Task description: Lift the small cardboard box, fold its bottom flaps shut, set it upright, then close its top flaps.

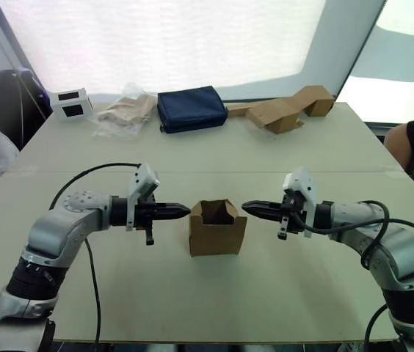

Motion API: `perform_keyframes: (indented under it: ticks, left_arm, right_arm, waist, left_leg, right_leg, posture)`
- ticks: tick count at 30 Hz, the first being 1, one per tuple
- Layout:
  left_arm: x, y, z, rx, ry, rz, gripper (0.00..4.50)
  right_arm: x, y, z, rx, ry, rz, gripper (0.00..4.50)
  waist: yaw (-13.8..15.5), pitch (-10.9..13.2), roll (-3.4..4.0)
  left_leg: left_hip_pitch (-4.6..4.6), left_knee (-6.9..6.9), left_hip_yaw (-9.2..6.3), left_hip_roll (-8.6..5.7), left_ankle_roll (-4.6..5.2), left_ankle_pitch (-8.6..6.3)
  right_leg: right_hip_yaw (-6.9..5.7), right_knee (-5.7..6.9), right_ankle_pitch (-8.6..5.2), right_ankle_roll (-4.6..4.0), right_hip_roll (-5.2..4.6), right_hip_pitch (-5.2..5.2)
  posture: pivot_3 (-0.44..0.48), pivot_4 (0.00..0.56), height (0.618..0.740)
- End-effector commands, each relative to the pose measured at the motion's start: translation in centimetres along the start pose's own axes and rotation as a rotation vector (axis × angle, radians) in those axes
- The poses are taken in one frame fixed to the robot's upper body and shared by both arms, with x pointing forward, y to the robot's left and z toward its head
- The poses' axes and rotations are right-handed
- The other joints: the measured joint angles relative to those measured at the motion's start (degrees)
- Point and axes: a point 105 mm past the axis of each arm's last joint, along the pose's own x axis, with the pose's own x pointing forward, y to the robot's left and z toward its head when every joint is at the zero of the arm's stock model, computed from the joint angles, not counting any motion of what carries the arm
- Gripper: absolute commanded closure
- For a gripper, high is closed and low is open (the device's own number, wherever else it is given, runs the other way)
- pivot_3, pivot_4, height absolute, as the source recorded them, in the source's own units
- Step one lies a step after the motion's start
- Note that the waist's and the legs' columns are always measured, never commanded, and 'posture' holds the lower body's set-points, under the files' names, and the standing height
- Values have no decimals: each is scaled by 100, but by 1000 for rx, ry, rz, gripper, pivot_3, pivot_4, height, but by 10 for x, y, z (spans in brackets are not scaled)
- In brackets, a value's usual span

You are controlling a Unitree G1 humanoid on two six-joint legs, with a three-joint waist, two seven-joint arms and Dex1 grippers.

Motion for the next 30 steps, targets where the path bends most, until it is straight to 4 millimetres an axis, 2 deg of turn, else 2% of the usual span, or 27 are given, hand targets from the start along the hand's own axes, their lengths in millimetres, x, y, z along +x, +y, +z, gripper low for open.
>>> perform_keyframes:
  ticks: [1, 10, 16, 24, 27, 30]
  left_arm:
    - [6, 0, 7, 59, -7, -3, 4493]
    - [16, 4, -10, 118, 61, -4, 4493]
    - [17, 3, -13, 112, 53, -5, 4493]
    - [16, 5, -16, 101, 54, 8, 4493]
    - [11, 9, -13, 87, 37, 21, 4493]
    - [-2, 20, 10, 31, -61, 45, 4493]
  right_arm:
    - [5, 2, 5, -59, 2, 13, 4500]
    - [17, 3, -2, -70, 24, 37, 4500]
    - [19, 3, -10, -72, 56, 46, 4500]
    - [23, -1, -12, -72, 59, 35, 4500]
    - [22, -3, -11, -77, 49, 25, 4500]
    - [12, -6, 7, -75, -17, 19, 4500]
  waist:
    - [-1, 0, 0]
    - [-7, 0, 0]
    - [-5, 0, 0]
    - [-7, 0, 0]
    - [-6, 0, 0]
    - [-8, 1, 0]
  left_leg:
    - [0, 0, 0, -1, 0, 0]
    - [0, 0, 1, -2, 0, 0]
    - [-1, 0, 1, -1, 0, 0]
    - [-1, 0, 1, 0, 0, 0]
    - [-1, 0, 0, 0, 0, 0]
    - [-1, 0, 0, 0, 0, 0]
  right_leg:
    - [0, 0, 0, 0, 0, 0]
    - [0, 0, 0, 0, 5, -1]
    - [0, 0, 0, 0, 3, -3]
    - [0, 0, 0, 0, 3, -3]
    - [0, 0, 0, 0, 3, -3]
    - [0, 0, 0, 0, 3, -3]
  posture:
    - [0, 150, 740]
    - [0, 150, 740]
    - [0, 150, 740]
    - [0, 150, 740]
    - [0, 150, 740]
    - [0, 150, 740]
